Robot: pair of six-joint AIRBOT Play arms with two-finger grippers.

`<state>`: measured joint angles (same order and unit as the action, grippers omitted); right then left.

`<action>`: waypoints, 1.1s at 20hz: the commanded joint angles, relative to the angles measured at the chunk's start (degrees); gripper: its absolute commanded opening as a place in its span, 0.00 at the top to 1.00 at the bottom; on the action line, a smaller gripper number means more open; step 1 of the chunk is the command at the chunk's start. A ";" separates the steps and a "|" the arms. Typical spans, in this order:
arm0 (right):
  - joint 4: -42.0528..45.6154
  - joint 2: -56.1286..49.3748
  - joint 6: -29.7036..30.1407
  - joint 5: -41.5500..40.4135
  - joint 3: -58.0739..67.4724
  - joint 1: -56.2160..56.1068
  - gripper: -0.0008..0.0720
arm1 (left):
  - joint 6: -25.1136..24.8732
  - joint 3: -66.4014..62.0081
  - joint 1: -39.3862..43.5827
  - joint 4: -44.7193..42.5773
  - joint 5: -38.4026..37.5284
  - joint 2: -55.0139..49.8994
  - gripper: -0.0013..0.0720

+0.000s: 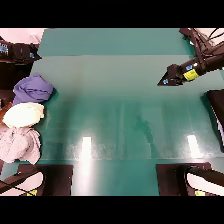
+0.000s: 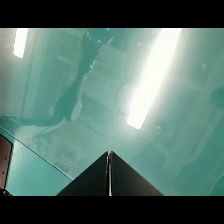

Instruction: Fold the shirts.

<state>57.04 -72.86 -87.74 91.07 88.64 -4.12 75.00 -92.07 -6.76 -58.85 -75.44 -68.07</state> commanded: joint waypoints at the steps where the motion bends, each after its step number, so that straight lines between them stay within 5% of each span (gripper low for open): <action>1: -0.02 -0.02 -0.04 -0.55 0.04 -0.04 0.96 | 0.00 0.00 0.00 -0.02 0.02 -0.02 0.94; 15: 0.00 -0.02 -0.04 -2.60 0.04 -0.07 0.96 | -0.39 0.00 0.00 -1.40 4.52 -0.09 0.94; 16: 0.00 -0.02 -0.04 -2.62 0.04 -0.07 0.96 | -0.42 0.00 0.00 -3.98 6.38 -0.39 0.82; 17: -0.02 -0.02 -0.04 -2.62 0.04 -0.07 0.96 | -0.15 0.42 0.00 -7.50 8.09 -0.85 0.33; 18: 0.00 -0.02 -0.04 -2.62 0.04 -0.07 0.96 | 1.70 1.38 0.00 -11.54 9.86 -1.55 0.11; 22: -0.02 -0.02 -0.04 -2.60 0.04 -0.55 0.96 | 10.84 9.51 -0.02 -30.53 16.74 -7.67 0.13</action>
<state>57.04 -72.86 -87.77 88.47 88.64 -4.34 79.85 -87.02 -6.79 -76.20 -64.58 -72.29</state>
